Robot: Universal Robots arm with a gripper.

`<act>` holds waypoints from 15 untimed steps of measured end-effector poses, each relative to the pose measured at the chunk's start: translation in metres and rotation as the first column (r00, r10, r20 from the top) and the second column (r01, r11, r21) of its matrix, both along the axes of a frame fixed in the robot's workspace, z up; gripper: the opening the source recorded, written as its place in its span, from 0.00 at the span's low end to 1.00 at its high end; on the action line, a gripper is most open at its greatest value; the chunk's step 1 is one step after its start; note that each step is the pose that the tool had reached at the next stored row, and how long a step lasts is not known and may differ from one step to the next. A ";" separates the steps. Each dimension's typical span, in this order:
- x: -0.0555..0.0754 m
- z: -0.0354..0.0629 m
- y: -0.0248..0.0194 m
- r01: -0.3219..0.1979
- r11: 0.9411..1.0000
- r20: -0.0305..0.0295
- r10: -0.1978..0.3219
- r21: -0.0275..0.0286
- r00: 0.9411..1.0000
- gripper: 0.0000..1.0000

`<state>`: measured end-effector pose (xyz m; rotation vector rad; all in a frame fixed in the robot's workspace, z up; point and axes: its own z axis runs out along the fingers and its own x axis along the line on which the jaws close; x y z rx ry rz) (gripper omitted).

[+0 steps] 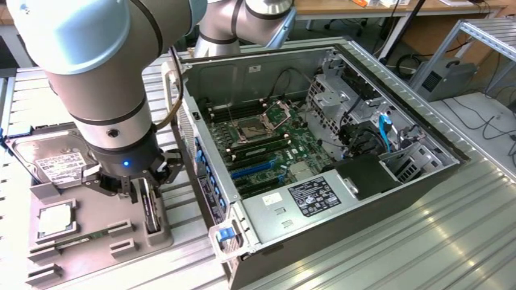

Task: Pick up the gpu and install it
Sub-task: 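Pick up the gpu and move the gpu toward the slot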

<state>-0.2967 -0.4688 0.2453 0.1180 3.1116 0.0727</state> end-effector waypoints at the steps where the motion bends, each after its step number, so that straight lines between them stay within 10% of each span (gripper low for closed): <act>1: 0.000 -0.0001 0.0000 0.000 1.000 0.000 0.000 0.000 1.000 0.42; 15: 0.000 -0.0006 0.0014 0.000 1.000 0.000 0.000 0.000 1.000 0.42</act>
